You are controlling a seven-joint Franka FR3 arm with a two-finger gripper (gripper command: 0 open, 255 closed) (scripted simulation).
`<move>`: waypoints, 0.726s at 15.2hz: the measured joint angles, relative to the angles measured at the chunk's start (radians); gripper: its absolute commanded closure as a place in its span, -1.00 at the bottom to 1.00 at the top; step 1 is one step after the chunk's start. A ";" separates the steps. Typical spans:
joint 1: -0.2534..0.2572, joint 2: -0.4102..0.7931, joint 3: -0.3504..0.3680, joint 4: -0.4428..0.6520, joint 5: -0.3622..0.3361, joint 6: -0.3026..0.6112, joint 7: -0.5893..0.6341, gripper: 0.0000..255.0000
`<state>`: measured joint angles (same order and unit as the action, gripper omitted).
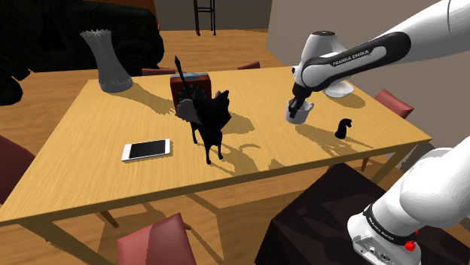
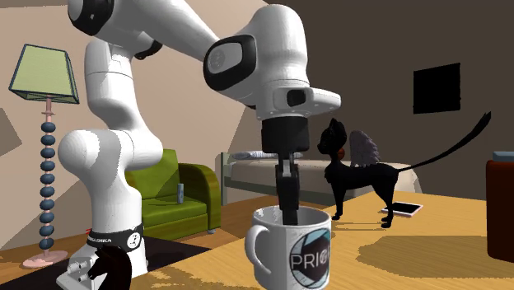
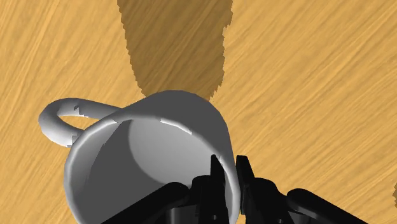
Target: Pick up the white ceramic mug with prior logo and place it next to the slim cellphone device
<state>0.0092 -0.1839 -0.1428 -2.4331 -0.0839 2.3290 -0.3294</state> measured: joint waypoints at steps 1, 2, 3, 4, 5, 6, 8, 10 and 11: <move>0.001 -0.008 0.002 0.006 0.000 -0.014 0.002 1.00; 0.001 -0.015 0.003 0.011 -0.001 -0.026 0.004 1.00; 0.002 -0.021 0.004 0.021 0.000 -0.042 0.004 1.00; 0.001 -0.031 0.004 0.025 -0.001 -0.057 0.003 1.00; 0.002 -0.037 0.005 0.038 -0.001 -0.075 0.004 1.00; 0.002 -0.043 0.006 0.044 -0.001 -0.087 0.004 1.00; 0.001 -0.054 0.005 0.062 -0.001 -0.116 0.000 1.00; 0.001 -0.071 0.007 0.075 -0.002 -0.146 0.000 1.00; 0.001 -0.076 0.006 0.082 -0.002 -0.157 -0.001 1.00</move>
<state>0.0101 -0.2595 -0.1363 -2.3511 -0.0854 2.1717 -0.3302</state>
